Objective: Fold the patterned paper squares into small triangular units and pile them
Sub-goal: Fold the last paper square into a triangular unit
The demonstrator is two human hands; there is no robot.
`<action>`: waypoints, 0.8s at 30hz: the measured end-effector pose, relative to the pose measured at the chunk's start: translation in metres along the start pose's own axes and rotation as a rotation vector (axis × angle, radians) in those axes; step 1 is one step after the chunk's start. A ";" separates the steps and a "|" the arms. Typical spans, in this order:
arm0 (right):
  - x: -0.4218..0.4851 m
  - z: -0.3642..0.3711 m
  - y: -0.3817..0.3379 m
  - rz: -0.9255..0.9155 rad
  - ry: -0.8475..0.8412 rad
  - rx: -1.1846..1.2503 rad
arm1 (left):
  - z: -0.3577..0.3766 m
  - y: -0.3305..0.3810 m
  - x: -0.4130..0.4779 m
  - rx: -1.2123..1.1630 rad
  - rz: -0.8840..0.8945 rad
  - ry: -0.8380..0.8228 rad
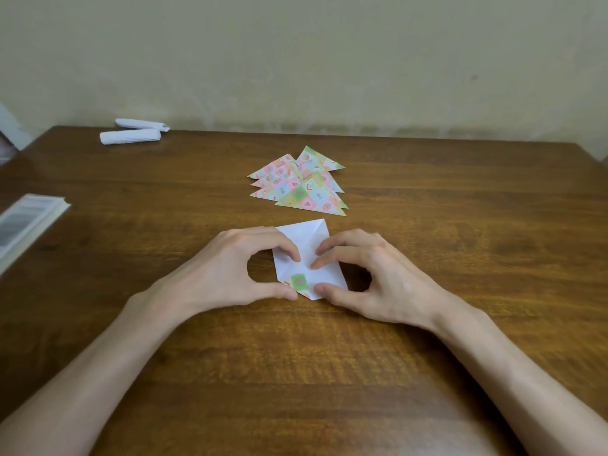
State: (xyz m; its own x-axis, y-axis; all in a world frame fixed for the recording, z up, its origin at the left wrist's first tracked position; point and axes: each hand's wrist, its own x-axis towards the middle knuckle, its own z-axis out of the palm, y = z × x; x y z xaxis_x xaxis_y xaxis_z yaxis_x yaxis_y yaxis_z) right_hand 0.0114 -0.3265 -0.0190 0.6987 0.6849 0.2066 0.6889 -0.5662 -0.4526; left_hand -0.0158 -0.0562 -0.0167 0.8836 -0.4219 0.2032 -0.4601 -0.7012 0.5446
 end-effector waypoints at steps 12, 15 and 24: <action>0.000 -0.002 0.001 -0.036 -0.008 -0.036 | 0.008 0.002 0.001 0.017 0.106 0.106; 0.001 -0.001 0.002 -0.057 0.027 -0.046 | 0.007 0.004 -0.001 0.021 0.087 0.120; -0.001 -0.002 0.000 -0.021 0.046 0.023 | 0.008 0.007 -0.004 0.024 0.070 0.009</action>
State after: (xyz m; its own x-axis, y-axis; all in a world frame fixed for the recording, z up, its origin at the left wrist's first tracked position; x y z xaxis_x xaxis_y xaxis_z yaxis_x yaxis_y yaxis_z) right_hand 0.0109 -0.3281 -0.0177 0.6927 0.6743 0.2558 0.6992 -0.5409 -0.4675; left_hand -0.0234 -0.0638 -0.0204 0.8500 -0.4650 0.2475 -0.5224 -0.6842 0.5088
